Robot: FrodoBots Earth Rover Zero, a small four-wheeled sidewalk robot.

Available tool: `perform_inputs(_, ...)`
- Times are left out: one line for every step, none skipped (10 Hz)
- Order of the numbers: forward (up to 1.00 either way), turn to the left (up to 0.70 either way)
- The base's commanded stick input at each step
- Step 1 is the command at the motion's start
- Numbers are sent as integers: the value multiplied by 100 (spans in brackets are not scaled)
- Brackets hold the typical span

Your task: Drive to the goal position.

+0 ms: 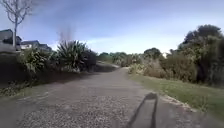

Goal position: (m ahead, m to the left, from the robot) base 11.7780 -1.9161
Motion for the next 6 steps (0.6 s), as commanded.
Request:
perform_inputs(100, 0)
perform_inputs(100, 0)
perform_inputs(100, 0)
perform_inputs(100, 0)
perform_inputs(100, 0)
perform_inputs(100, 0)
